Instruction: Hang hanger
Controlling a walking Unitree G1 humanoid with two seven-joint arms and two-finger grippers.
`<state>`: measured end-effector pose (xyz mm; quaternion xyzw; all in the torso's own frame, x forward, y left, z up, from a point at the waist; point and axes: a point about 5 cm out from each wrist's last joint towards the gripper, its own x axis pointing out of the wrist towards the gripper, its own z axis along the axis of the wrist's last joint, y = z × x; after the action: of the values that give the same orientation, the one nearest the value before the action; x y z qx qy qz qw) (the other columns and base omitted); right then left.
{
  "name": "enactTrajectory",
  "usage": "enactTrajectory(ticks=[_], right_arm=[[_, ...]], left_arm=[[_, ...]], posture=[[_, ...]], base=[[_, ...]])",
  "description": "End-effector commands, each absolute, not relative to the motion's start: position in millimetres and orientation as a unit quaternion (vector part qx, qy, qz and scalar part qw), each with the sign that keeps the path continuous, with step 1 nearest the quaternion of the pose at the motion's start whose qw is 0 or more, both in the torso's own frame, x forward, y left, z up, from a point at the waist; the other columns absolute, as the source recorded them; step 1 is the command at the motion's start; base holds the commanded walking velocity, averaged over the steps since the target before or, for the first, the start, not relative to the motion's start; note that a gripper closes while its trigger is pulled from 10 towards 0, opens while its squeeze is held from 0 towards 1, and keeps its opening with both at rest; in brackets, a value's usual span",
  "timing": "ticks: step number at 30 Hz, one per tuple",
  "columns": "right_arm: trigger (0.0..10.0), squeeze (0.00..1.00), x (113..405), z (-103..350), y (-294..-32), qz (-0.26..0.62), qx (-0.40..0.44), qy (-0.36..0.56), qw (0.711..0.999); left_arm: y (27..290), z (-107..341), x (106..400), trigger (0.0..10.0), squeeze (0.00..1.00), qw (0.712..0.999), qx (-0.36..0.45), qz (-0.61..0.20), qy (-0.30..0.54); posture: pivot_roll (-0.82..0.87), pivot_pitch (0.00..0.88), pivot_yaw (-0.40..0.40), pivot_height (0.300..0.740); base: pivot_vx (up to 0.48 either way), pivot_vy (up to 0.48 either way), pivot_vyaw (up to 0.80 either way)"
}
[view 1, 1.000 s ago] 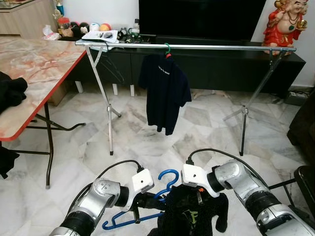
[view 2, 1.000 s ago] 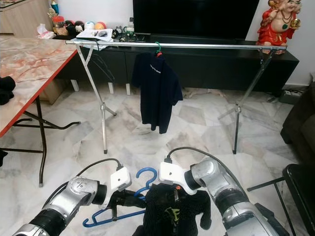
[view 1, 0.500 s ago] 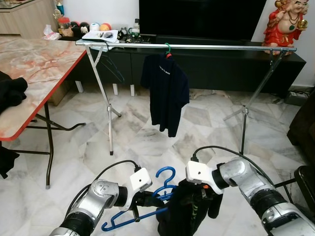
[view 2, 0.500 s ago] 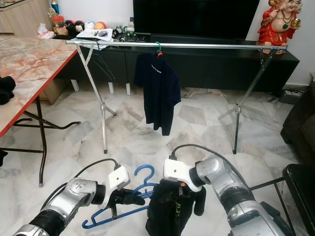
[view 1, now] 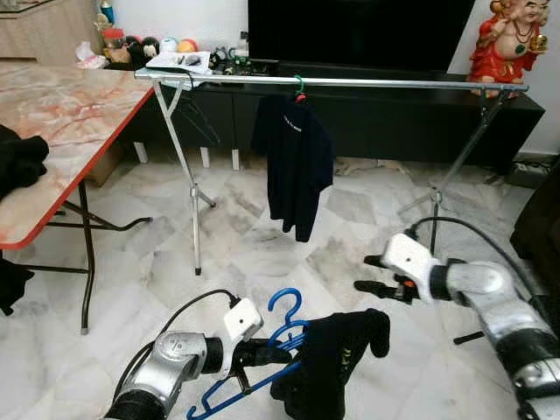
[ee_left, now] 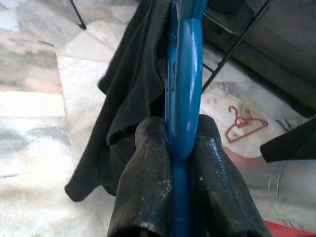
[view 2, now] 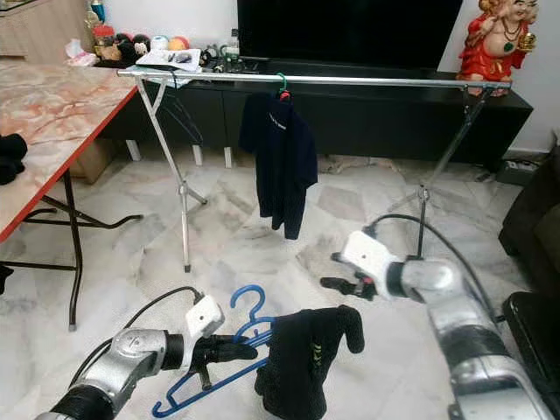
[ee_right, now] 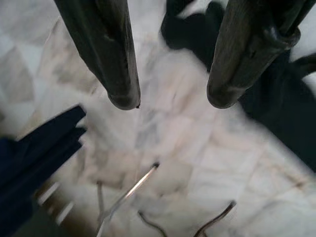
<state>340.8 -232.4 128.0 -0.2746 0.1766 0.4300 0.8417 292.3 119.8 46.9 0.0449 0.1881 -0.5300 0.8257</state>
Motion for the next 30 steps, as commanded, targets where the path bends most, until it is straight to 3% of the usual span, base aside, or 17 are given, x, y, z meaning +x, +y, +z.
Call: enactTrajectory(ticks=[1,5,14,30], right_arm=[[10.0,0.00,330.1,119.2,-244.6,0.435,-0.263,0.202,0.837],[10.0,0.00,312.5,101.5,-260.1,0.448,-0.255,0.248,0.820],[10.0,0.00,291.0,87.7,-272.4,0.468,-0.224,0.271,0.811],[10.0,0.00,282.1,81.5,-285.3,0.443,-0.231,0.269,0.823]], left_arm=[[125.5,56.3,294.8,0.0,0.00,0.830,0.032,-0.532,0.163],[139.0,64.1,298.1,0.0,0.00,0.831,0.035,-0.531,0.161],[152.4,82.8,301.5,0.0,0.00,0.821,0.022,-0.552,0.146],[162.4,103.7,290.0,0.0,0.00,0.761,0.035,-0.627,0.162]], posture=[[0.01,0.044,-0.063,0.740],[0.02,0.051,-0.059,0.740],[0.02,0.056,-0.051,0.740],[0.03,0.056,-0.044,0.740]], base=[[0.000,0.000,0.00],[0.000,0.000,0.00],[0.000,0.000,0.00],[0.000,0.000,0.00]])
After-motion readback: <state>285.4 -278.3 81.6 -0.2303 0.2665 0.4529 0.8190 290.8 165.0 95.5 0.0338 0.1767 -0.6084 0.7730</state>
